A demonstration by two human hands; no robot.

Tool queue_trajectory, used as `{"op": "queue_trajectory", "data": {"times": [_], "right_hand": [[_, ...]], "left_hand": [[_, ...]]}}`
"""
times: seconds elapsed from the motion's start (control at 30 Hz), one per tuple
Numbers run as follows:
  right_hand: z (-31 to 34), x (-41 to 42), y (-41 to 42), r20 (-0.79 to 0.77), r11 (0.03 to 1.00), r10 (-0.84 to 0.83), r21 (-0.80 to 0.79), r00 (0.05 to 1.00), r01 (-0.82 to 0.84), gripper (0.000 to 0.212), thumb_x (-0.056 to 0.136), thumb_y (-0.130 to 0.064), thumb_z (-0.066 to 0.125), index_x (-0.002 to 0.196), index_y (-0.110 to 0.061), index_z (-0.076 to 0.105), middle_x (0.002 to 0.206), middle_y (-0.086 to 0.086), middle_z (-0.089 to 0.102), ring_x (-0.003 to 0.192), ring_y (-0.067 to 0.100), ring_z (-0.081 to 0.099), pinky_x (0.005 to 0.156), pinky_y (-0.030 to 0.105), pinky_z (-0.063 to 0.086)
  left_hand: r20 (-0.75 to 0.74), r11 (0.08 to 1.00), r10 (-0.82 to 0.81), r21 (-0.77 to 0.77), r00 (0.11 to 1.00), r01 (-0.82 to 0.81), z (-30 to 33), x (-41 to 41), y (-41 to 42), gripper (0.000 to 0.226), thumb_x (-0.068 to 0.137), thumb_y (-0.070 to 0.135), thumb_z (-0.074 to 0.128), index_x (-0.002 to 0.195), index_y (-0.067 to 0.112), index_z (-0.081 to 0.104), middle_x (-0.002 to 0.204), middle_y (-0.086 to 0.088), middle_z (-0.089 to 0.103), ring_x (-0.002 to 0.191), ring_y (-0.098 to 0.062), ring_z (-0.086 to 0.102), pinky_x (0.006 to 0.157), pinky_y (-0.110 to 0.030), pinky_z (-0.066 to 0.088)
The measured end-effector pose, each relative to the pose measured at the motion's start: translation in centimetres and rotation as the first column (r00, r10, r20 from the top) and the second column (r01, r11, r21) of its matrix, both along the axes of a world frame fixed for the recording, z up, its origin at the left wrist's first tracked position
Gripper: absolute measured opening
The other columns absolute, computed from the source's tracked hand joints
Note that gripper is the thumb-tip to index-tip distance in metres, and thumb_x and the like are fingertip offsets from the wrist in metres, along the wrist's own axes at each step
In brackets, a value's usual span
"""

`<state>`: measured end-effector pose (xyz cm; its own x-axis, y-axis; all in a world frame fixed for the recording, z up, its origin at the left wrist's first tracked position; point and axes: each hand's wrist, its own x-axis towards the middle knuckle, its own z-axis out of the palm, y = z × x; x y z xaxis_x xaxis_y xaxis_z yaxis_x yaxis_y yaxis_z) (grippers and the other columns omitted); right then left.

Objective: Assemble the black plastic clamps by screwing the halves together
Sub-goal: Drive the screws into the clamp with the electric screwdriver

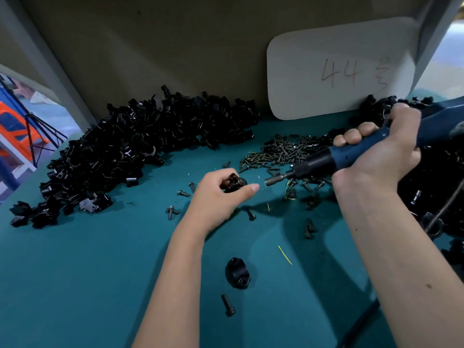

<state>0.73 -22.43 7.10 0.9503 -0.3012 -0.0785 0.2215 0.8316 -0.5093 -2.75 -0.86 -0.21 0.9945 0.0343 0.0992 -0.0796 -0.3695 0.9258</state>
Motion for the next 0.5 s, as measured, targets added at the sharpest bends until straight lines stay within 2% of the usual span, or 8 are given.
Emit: {"op": "queue_trajectory", "data": {"times": [0.07, 0.13, 0.2, 0.33, 0.37, 0.5], "right_hand": [[-0.1, 0.0, -0.3, -0.030, 0.998, -0.011, -0.065, 0.999, 0.009, 0.036, 0.103, -0.052, 0.054, 0.078, -0.027, 0.051, 0.064, -0.012, 0.053, 0.056, 0.006, 0.054, 0.058, 0.024, 0.051], [-0.1, -0.2, -0.3, -0.049, 0.998, 0.023, -0.052, 0.999, -0.026, 0.037, 0.102, -0.053, 0.055, 0.077, -0.027, 0.051, 0.058, -0.012, 0.053, 0.055, 0.005, 0.054, 0.058, 0.025, 0.051], [0.0, -0.2, 0.0, -0.024, 0.997, 0.044, -0.058, 0.999, -0.046, 0.038, 0.101, -0.053, 0.057, 0.075, -0.026, 0.050, 0.054, -0.013, 0.052, 0.053, 0.005, 0.052, 0.059, 0.025, 0.049], [0.1, -0.7, 1.0, 0.068, 0.975, -0.099, -0.191, 0.993, 0.110, 0.025, 0.095, -0.047, 0.063, 0.079, -0.031, 0.053, 0.064, -0.010, 0.053, 0.056, 0.008, 0.054, 0.060, 0.027, 0.052], [0.2, -0.6, 1.0, 0.066, 0.977, -0.095, -0.186, 0.993, 0.106, 0.024, 0.092, -0.044, 0.063, 0.080, -0.028, 0.052, 0.067, -0.007, 0.051, 0.055, 0.009, 0.053, 0.058, 0.027, 0.051], [0.5, 0.1, 0.4, 0.025, 0.998, -0.057, 0.005, 0.998, 0.057, 0.027, 0.095, -0.026, 0.063, 0.084, -0.018, 0.040, 0.061, -0.001, 0.043, 0.047, 0.015, 0.040, 0.049, 0.025, 0.039]], "left_hand": [[0.045, 1.000, 0.017, -0.006, 0.999, -0.016, -0.1, 0.1, -0.8, 0.053, 0.075, 0.047, 0.083, 0.071, 0.010, 0.045, 0.052, 0.000, 0.047, 0.042, -0.017, 0.043, 0.046, -0.027, 0.035], [0.131, 0.986, 0.075, 0.137, 0.989, -0.093, -0.4, 0.2, -1.5, 0.053, 0.073, 0.046, 0.082, 0.066, 0.011, 0.043, 0.049, 0.010, 0.043, 0.041, -0.011, 0.041, 0.042, -0.024, 0.032], [0.198, 0.965, 0.091, 0.223, 0.976, -0.135, -0.5, 0.1, -2.1, 0.052, 0.073, 0.042, 0.081, 0.061, 0.014, 0.039, 0.048, 0.012, 0.040, 0.040, -0.003, 0.040, 0.041, -0.015, 0.027], [0.234, 0.971, 0.075, 0.204, 0.969, -0.125, -0.8, 0.1, -2.6, 0.044, 0.072, 0.030, 0.076, 0.062, 0.016, 0.036, 0.050, 0.010, 0.036, 0.042, -0.005, 0.037, 0.042, -0.014, 0.026], [0.239, 0.971, 0.077, 0.201, 0.968, -0.127, -0.7, 0.1, -2.6, 0.042, 0.071, 0.030, 0.075, 0.061, 0.016, 0.036, 0.051, 0.010, 0.036, 0.044, -0.006, 0.035, 0.042, -0.014, 0.026], [0.241, 0.976, 0.072, 0.182, 0.968, -0.117, -0.8, 0.1, -2.7, 0.040, 0.067, 0.030, 0.072, 0.065, 0.010, 0.038, 0.055, 0.008, 0.033, 0.051, -0.009, 0.029, 0.045, -0.022, 0.023]]}}
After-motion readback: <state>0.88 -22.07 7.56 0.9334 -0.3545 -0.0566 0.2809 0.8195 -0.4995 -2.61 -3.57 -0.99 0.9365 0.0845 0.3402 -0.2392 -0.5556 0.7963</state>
